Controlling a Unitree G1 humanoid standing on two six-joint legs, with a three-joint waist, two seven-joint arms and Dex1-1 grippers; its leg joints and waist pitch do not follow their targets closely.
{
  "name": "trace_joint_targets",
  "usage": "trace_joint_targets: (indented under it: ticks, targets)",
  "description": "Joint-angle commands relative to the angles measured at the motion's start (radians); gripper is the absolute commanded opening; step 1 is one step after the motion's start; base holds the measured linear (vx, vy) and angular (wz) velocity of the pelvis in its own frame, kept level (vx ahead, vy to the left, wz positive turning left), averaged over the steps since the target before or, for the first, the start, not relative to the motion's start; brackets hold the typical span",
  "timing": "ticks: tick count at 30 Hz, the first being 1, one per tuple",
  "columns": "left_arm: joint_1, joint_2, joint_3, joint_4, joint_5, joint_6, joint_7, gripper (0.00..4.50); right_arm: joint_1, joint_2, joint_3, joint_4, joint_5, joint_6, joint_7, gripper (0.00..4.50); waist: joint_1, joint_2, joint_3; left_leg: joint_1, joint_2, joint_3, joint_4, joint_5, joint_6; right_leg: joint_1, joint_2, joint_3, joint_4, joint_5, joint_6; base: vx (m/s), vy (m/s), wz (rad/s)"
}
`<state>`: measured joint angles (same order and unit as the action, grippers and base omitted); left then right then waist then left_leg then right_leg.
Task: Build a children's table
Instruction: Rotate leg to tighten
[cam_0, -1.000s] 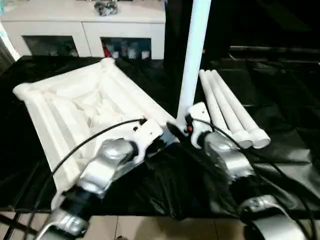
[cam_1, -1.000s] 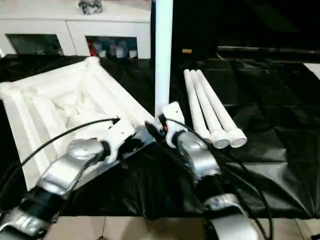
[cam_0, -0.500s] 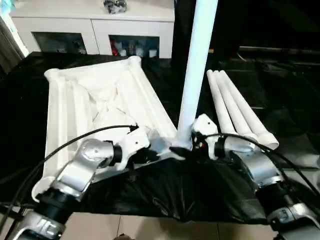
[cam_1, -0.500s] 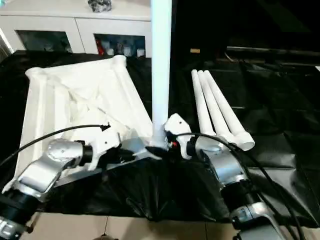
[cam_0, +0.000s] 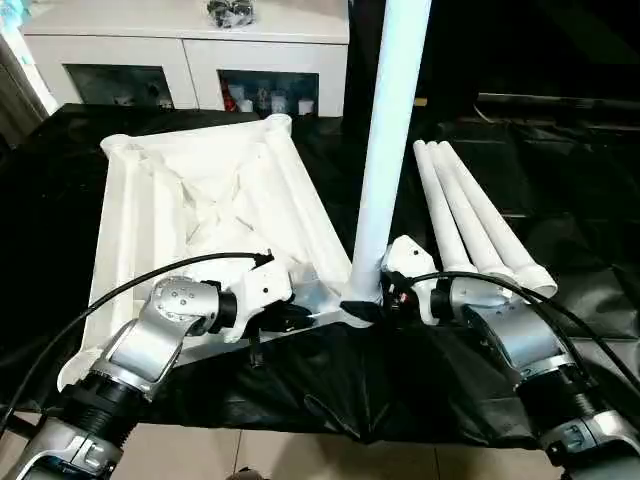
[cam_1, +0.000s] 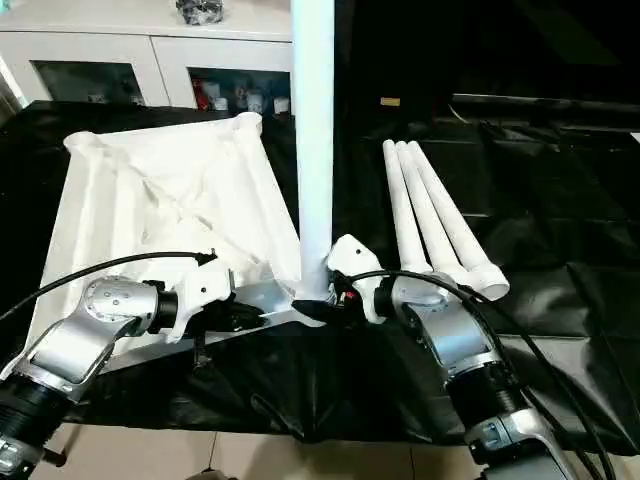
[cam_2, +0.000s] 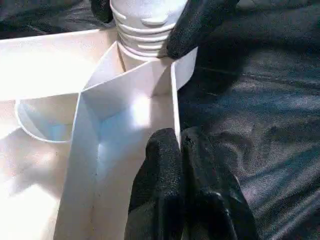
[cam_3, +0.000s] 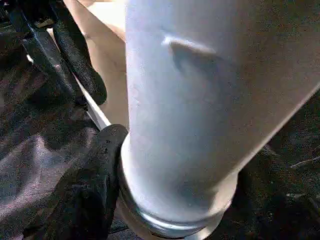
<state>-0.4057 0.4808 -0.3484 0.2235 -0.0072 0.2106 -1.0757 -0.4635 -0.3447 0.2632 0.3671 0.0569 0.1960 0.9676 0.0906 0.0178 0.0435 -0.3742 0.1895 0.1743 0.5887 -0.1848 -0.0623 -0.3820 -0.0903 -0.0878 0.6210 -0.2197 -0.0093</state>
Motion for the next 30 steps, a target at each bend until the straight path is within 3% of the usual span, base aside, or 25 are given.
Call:
trace_joint_targets:
  ticks: [1, 4, 7, 12, 13, 14, 16, 19, 20, 26, 30]
  targets:
    - [-0.005, -0.035, -0.030, 0.016, 0.003, 0.026, 0.015, 0.00, 0.016, 0.032, 0.006, -0.010, 0.013, 0.011, -0.018, 2.75, -0.002, -0.002, -0.058, 0.014, 0.045, -0.011, -0.070, -0.163, 0.034, 0.044, -0.063, 0.057, -0.065, -0.058, -0.236, 0.000, 0.000, 0.00]
    - [-0.019, -0.105, 0.002, 0.032, 0.019, 0.082, 0.142, 0.00, -0.005, 0.111, -0.045, 0.070, 0.001, 0.018, -0.179, 2.75, -0.006, -0.005, -0.053, 0.014, 0.045, -0.010, -0.074, -0.182, 0.013, 0.040, -0.065, 0.059, -0.071, -0.103, -0.240, 0.000, 0.000, 0.00]
    - [-0.035, -0.172, 0.026, 0.047, 0.042, 0.147, 0.265, 0.00, -0.029, 0.186, -0.082, 0.142, -0.005, 0.021, -0.319, 2.75, -0.007, -0.007, -0.049, 0.018, 0.043, -0.012, -0.077, -0.238, -0.005, 0.038, -0.067, 0.060, -0.083, -0.226, -0.202, 0.000, 0.000, 0.00]
    - [-0.040, -0.275, 0.041, 0.034, 0.079, 0.258, 0.422, 0.00, -0.084, 0.319, -0.111, 0.266, -0.039, 0.029, -0.568, 2.75, -0.019, -0.006, -0.047, 0.016, 0.041, -0.017, -0.081, -0.255, -0.026, 0.034, -0.068, 0.059, -0.092, -0.303, -0.166, 0.000, 0.000, 0.00]
    - [-0.040, -0.289, 0.043, 0.034, 0.085, 0.267, 0.443, 0.00, -0.094, 0.339, -0.120, 0.284, -0.044, 0.027, -0.596, 2.75, -0.024, -0.006, -0.047, 0.014, 0.041, -0.017, -0.082, -0.259, -0.026, 0.033, -0.066, 0.059, -0.092, -0.300, -0.164, 0.000, 0.000, 0.00]
    - [-0.044, -0.318, 0.042, 0.036, 0.093, 0.276, 0.475, 0.00, -0.110, 0.376, -0.128, 0.311, -0.044, 0.011, -0.624, 2.75, -0.025, -0.012, -0.049, 0.014, 0.040, -0.016, -0.080, -0.252, -0.019, 0.033, -0.068, 0.060, -0.092, -0.290, -0.163, 0.000, 0.000, 0.00]
    - [-0.045, -0.328, 0.039, 0.036, 0.095, 0.280, 0.483, 0.00, -0.115, 0.390, -0.132, 0.321, -0.041, 0.004, -0.628, 3.31, -0.025, -0.008, -0.050, 0.013, 0.041, -0.016, -0.080, -0.242, -0.014, 0.033, -0.066, 0.059, -0.091, -0.264, -0.164, 0.000, 0.000, 0.00]
    - [-0.042, -0.329, 0.019, 0.027, 0.093, 0.252, 0.461, 0.00, -0.123, 0.410, -0.154, 0.322, -0.005, 0.009, -0.595, 3.52, -0.026, -0.009, -0.051, 0.010, 0.041, -0.017, -0.081, -0.229, 0.000, 0.036, -0.064, 0.059, -0.087, -0.217, -0.166, 0.000, 0.000, 0.00]
    - [-0.040, -0.326, 0.016, 0.020, 0.094, 0.246, 0.454, 0.00, -0.127, 0.408, -0.155, 0.328, -0.008, 0.004, -0.597, 3.85, -0.026, -0.009, -0.052, 0.011, 0.041, -0.016, -0.080, -0.220, 0.003, 0.036, -0.063, 0.059, -0.085, -0.194, -0.170, 0.000, 0.000, 0.00]
    - [-0.019, -0.253, 0.001, -0.009, 0.080, 0.213, 0.348, 0.00, -0.137, 0.333, -0.137, 0.311, -0.028, -0.045, -0.505, 3.91, -0.028, 0.000, -0.055, 0.006, 0.040, -0.016, -0.077, -0.192, 0.014, 0.041, -0.063, 0.058, -0.076, -0.119, -0.193, 0.000, 0.000, 0.00]
    - [-0.006, -0.205, -0.005, -0.020, 0.058, 0.171, 0.262, 0.00, -0.111, 0.258, -0.102, 0.252, -0.039, -0.054, -0.369, 3.91, -0.025, 0.000, -0.058, 0.010, 0.041, -0.013, -0.071, -0.155, 0.034, 0.044, -0.060, 0.056, -0.069, -0.031, -0.223, 0.000, 0.000, 0.00]
